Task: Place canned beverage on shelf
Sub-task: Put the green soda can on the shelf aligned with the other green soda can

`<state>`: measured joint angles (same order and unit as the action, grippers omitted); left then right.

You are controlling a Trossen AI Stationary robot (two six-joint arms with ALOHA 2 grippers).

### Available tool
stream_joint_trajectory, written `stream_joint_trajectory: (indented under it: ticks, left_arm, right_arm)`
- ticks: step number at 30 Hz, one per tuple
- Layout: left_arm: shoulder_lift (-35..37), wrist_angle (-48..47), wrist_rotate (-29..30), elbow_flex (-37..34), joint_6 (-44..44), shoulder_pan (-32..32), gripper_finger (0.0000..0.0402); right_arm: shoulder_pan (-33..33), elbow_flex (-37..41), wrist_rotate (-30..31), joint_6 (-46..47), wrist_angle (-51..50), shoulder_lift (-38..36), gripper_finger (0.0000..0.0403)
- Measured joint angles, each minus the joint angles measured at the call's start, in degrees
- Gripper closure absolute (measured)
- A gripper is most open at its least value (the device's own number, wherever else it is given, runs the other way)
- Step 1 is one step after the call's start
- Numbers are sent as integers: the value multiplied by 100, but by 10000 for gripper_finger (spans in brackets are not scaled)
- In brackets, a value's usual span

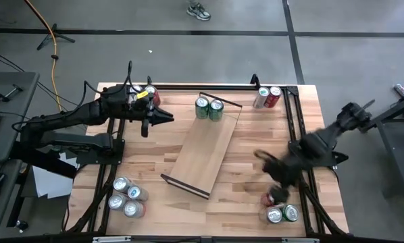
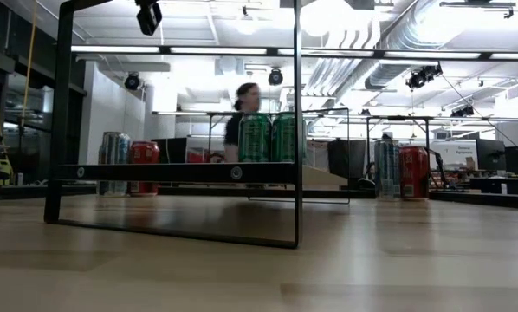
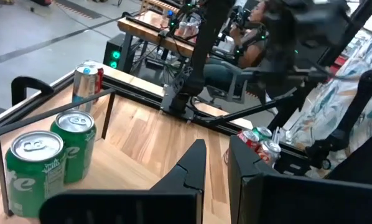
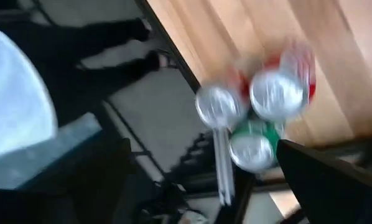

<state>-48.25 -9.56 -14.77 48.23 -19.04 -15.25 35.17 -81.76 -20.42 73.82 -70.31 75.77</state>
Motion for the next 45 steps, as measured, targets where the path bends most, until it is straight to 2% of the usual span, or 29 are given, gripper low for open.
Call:
stream_joint_trajectory:
  ticks: [6, 9, 15, 23, 32, 42, 45]
  left_arm:
    - [0, 30, 27, 0, -42, -2, 401]
    - [0, 33, 29, 0, -38, -2, 401]
    - [0, 37, 35, 0, -42, -2, 401]
    - [0, 39, 40, 0, -43, -2, 401]
    - [0, 39, 40, 0, -50, -2, 401]
    - [0, 39, 39, 0, -39, -3, 401]
    - [0, 39, 40, 0, -36, -2, 401]
  right_arm:
    - [1620, 0, 1582, 1457, -154, 171, 14]
    - [2056, 2, 1653, 1642, -389, 500, 14]
    - [2565, 7, 1551, 1360, -496, 1243, 14]
    - [2749, 9, 1593, 1242, -560, 2014, 14]
    - [2714, 9, 1702, 1073, -878, 2349, 14]
    - [2709, 11, 1694, 975, -342, 2837, 15]
    - [2702, 11, 1657, 1112, -247, 2932, 32]
